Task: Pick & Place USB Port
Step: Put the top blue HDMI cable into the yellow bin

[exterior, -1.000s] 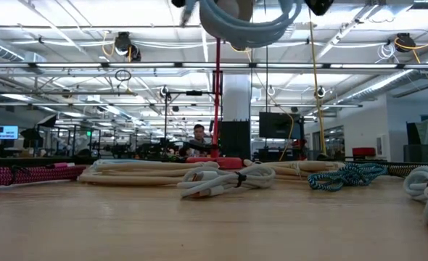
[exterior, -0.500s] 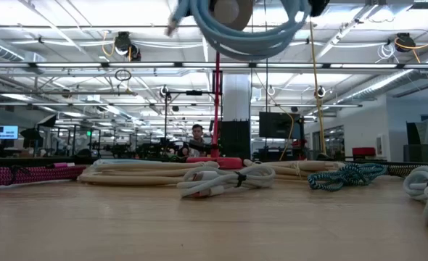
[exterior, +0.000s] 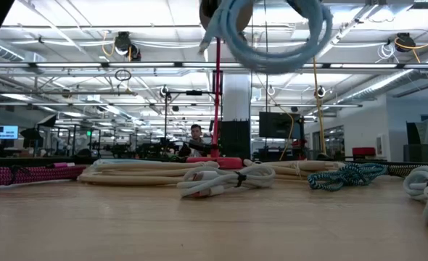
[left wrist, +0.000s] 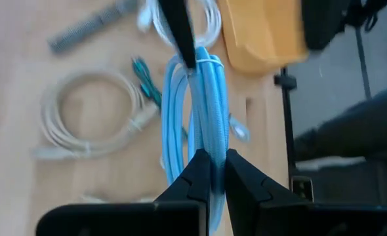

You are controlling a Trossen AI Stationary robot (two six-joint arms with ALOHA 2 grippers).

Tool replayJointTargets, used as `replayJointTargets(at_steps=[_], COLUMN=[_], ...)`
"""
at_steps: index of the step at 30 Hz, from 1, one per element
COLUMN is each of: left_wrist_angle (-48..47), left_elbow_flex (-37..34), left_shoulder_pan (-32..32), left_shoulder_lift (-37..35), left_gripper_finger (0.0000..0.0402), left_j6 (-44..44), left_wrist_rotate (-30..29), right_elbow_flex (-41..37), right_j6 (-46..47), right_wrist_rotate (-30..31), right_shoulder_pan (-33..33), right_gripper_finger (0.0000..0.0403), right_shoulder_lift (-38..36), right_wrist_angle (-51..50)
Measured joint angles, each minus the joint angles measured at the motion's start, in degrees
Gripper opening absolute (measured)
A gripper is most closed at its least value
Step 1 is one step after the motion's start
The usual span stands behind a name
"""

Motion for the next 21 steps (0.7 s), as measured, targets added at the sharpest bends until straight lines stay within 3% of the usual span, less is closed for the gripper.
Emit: replayJointTargets(at_steps=[10, 14, 18, 21], left_wrist_angle=[-0.1, -0.5, -0.7, -0.6], left_elbow_flex=[7.2, 7.2, 7.2, 7.2], left_shoulder_pan=[0.8, 0.5, 0.3, 0.4], left_shoulder_lift=[-0.3, -0.2, -0.2, -0.3], left_gripper_finger=[0.0020, 0.0020, 0.0020, 0.0033], left_j6=[0.6, 0.4, -0.8, -2.4], left_wrist_rotate=[-1.5, -1.5, -0.2, 2.2], right_elbow_flex=[0.0, 0.0, 0.0, 0.0], right_j6=[-1.0, -1.0, -1.4, -2.0], right_wrist_rotate=[0.1, 0.1, 0.0, 0.5], right_shoulder_pan=[0.0, 0.0, 0.0, 0.0], right_gripper_finger=[0.0230, 0.0167, 0.0051, 0.0040], right_shoulder_lift=[-0.1, 0.0, 0.0, -0.1], right_wrist_angle=[-3.2, -5.1, -5.8, -5.7])
